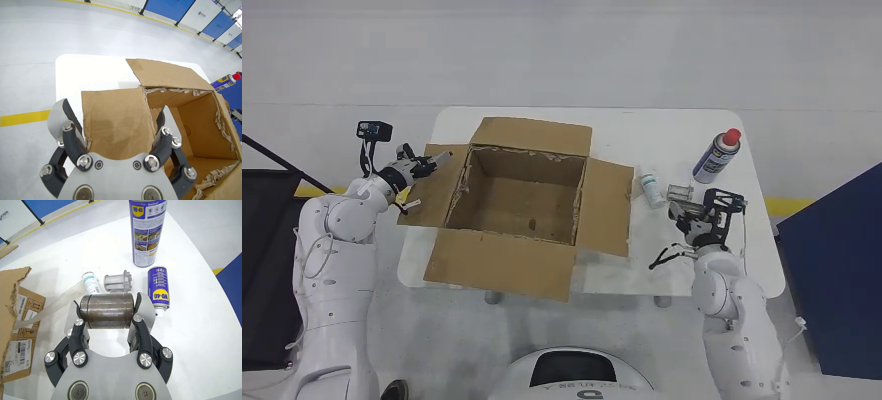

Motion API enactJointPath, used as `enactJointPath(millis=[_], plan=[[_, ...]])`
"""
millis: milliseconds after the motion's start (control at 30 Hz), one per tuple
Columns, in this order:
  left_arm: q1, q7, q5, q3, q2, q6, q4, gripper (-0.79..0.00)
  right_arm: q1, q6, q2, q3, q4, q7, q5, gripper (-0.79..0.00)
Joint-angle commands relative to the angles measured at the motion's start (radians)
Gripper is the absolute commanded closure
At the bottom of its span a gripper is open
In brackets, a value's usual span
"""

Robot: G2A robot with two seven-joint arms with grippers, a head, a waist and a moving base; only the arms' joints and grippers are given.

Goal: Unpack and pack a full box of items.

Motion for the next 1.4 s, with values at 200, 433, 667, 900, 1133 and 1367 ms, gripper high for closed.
enactJointPath(millis=[200,433,667,900,1133,1367], plan=[[0.0,0.0,0.0,0.0,0.0,0.0,0.0,-0.785,0.105,0.004,0.002,-0.017,0.12,0.081,0.001,0.0],[0.0,0.0,0.0,0.0,0.0,0.0,0.0,-0.785,0.135,-0.003,0.005,-0.013,0.17,0.093,0.018,0.0],[0.0,0.0,0.0,0.0,0.0,0.0,0.0,-0.785,0.157,0.021,0.007,-0.018,0.212,0.078,-0.001,0.0],[0.0,0.0,0.0,0.0,0.0,0.0,0.0,-0.785,0.175,0.06,0.006,-0.045,0.241,0.064,-0.036,0.0],[0.0,0.0,0.0,0.0,0.0,0.0,0.0,-0.785,0.207,0.088,0.005,-0.063,0.269,0.098,-0.064,-0.043],[0.0,0.0,0.0,0.0,0.0,0.0,0.0,-0.785,0.21,0.081,0.007,-0.063,0.267,0.106,-0.057,-0.145]])
